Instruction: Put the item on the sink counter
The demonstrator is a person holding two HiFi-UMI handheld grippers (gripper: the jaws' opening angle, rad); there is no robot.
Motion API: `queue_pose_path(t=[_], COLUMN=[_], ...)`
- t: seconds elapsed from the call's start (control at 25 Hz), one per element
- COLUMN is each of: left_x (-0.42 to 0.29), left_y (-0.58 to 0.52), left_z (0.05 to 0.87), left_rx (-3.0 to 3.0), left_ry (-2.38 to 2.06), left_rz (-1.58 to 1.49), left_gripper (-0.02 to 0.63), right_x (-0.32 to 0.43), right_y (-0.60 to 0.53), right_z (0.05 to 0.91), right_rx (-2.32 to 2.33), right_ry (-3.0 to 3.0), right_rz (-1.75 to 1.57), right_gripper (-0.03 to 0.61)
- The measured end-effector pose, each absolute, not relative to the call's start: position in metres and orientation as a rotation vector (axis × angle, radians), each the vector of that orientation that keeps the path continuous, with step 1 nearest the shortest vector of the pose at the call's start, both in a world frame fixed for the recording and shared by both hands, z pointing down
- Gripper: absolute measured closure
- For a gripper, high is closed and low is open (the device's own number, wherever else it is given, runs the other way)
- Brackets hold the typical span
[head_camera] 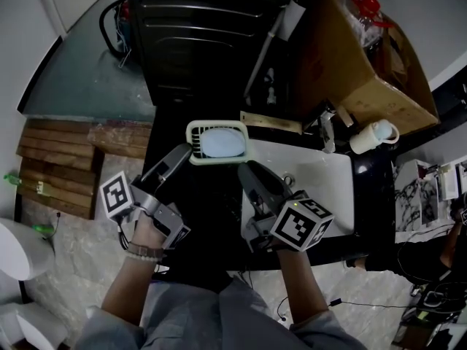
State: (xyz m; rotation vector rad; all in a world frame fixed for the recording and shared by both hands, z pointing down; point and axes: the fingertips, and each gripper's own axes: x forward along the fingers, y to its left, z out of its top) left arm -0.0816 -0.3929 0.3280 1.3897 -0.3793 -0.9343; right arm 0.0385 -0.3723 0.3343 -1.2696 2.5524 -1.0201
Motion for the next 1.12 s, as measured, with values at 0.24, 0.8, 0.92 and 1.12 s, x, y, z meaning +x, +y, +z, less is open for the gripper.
queue_pose_path(t=[0.24, 0.8, 0.92, 1.12], left_x=[-0.088, -0.088, -0.086, -0.084], left_y=[-0.408, -0.455, -0.463, -0.475], left_z=[0.344, 0.390, 0.400, 0.415], left_rx=[1.376, 1.369, 1.370, 1.364], left_ry=[-0.415, -0.502, -0.517, -0.542], left_rz=[-0.935, -0.882, -0.865, -0.838], left_gripper=[0.528, 0.528, 0.528, 0.528], right_x=[0.043, 0.061, 0.063, 0.059], right_y=[-0.382, -0.398, -0.407, -0.424], right_z=[0.358, 0.384, 0.389, 0.395], right_rx=[-1.339, -1.417, -1.443, -1.478], right_ry=[2.556, 2.555, 2.591, 2.697], right_rz=[-1.065, -1.080, -1.047, -0.955], right_gripper=[0.474, 0.476, 0.475, 0.474])
